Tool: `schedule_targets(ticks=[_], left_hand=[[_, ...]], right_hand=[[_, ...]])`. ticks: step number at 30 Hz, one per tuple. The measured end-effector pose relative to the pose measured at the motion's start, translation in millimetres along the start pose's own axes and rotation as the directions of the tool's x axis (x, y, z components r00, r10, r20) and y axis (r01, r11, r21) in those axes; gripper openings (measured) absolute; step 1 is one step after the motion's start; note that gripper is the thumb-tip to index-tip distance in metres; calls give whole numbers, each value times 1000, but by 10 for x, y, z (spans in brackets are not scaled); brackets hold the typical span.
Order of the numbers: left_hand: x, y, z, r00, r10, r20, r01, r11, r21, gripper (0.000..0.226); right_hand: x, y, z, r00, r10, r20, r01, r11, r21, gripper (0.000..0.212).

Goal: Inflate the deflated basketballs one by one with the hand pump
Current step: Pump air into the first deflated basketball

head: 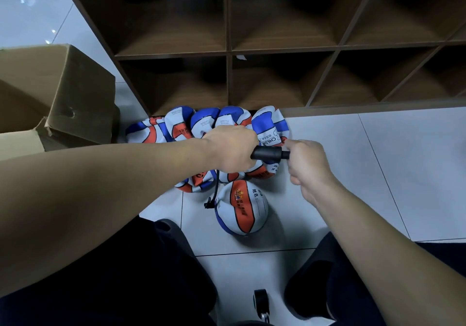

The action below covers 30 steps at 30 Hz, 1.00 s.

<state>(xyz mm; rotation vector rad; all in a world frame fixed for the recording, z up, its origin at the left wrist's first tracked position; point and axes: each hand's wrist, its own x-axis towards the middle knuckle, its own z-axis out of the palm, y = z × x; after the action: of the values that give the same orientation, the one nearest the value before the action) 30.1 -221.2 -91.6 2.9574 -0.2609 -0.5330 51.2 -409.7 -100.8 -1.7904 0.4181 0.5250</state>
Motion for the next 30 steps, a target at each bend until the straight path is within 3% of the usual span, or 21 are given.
schedule_targets(ticks=[2, 6, 12, 19, 30], left_hand=[[7, -75, -13, 1000, -10, 5, 10, 1000, -15, 12], [-39, -357, -46, 996, -42, 73, 45, 998, -41, 24], [-101, -425, -87, 992, -76, 103, 79, 997, -21, 23], [-78, -194, -105, 996, -77, -44, 79, 996, 39, 21], [-50, -41, -70, 998, -45, -54, 46, 999, 21, 20]], right_hand=[[57, -43, -123, 996, -4, -84, 3, 1000, -10, 35], [162, -82, -327, 983, 22, -184, -27, 999, -22, 19], [147, -36, -263, 982, -18, -188, 18, 1000, 1, 24], [-93, -74, -17, 947, -172, -270, 174, 985, -15, 52], [-224, -32, 248, 937, -243, -249, 243, 969, -34, 44]])
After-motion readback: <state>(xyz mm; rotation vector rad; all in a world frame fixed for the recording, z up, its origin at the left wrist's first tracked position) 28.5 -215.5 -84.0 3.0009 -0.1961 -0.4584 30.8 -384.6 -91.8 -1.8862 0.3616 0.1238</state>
